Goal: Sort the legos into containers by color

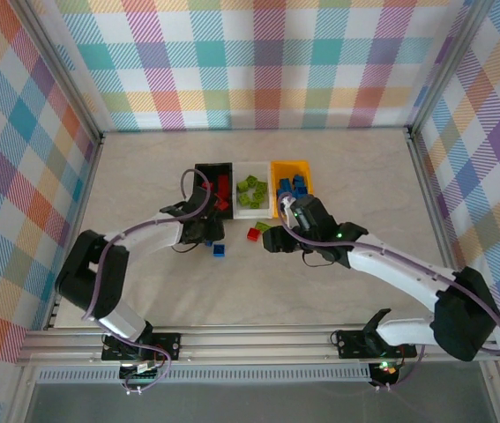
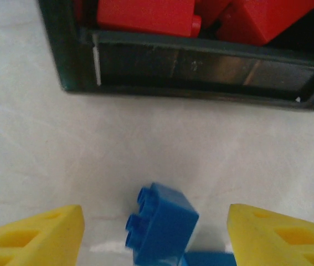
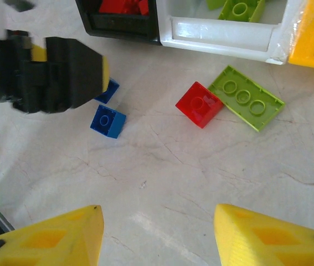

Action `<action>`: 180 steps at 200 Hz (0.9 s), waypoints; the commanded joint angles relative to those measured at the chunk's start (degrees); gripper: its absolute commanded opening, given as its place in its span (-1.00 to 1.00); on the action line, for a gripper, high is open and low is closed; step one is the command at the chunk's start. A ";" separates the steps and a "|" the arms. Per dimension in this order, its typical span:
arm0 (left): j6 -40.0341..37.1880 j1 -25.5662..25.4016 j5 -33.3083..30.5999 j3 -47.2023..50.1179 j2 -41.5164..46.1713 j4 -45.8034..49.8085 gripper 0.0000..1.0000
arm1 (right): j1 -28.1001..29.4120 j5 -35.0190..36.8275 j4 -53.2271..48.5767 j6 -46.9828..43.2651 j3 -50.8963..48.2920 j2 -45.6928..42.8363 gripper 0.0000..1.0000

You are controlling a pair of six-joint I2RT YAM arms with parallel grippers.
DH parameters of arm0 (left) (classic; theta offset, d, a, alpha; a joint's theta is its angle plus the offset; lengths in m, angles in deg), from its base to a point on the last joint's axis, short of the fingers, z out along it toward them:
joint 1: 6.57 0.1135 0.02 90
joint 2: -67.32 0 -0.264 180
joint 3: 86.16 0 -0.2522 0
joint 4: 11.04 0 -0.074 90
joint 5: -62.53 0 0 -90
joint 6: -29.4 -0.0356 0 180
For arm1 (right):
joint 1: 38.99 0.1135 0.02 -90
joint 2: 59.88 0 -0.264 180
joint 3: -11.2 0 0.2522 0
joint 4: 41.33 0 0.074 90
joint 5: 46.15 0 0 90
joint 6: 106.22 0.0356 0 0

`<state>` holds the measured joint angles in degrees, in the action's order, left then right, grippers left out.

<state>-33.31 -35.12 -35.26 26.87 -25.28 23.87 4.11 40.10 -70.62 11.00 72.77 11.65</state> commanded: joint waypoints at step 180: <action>0.32 -9.93 5.07 -20.08 -3.92 3.61 -0.55 | -4.16 6.50 -3.34 4.63 -9.13 -13.76 0.11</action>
<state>-34.10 -43.15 -32.24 15.35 -24.64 26.43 0.32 45.85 -72.94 13.43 66.06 0.13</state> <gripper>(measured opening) 0.265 0.553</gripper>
